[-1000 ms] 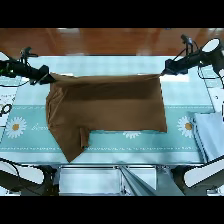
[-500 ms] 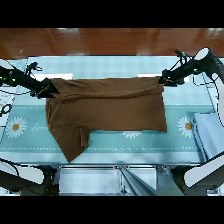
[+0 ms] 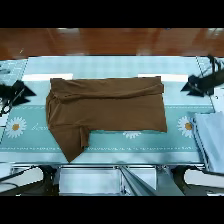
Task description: Fold the shirts.
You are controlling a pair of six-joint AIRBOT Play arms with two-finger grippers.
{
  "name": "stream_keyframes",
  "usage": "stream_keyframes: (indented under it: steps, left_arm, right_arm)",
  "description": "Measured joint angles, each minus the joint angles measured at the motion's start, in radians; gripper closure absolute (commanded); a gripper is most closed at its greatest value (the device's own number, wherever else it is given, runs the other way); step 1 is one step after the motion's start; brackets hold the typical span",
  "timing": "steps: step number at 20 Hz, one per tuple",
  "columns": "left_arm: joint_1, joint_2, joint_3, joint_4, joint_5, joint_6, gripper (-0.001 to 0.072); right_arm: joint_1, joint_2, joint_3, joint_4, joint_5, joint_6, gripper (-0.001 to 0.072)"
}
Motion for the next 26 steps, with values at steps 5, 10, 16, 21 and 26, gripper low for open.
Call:
stream_keyframes:
  steps: [5,10,16,21,26]
  left_arm:
    - [0.172,0.237,-0.438,-0.102,0.085,0.045,0.0201]
    - [0.217,0.301,-0.616,-0.114,0.083,0.092,0.0201]
    - [0.186,0.283,-0.711,-0.074,0.099,0.077,0.0202]
    - [0.102,0.25,-0.732,-0.089,0.119,0.079,0.0211]
    - [0.006,0.217,-0.732,-0.07,0.144,0.088,0.0693]
  right_arm:
    - [-0.031,0.313,-0.51,0.167,-0.183,-0.095,0.0301]
    - [-0.037,0.466,-0.733,0.292,-0.212,-0.159,0.0301]
    - [-0.038,0.504,-0.784,0.329,-0.211,-0.179,0.0301]
    - [-0.038,0.508,-0.791,0.365,-0.217,-0.189,0.0302]
    - [-0.043,0.509,-0.779,0.362,-0.232,-0.193,0.0302]
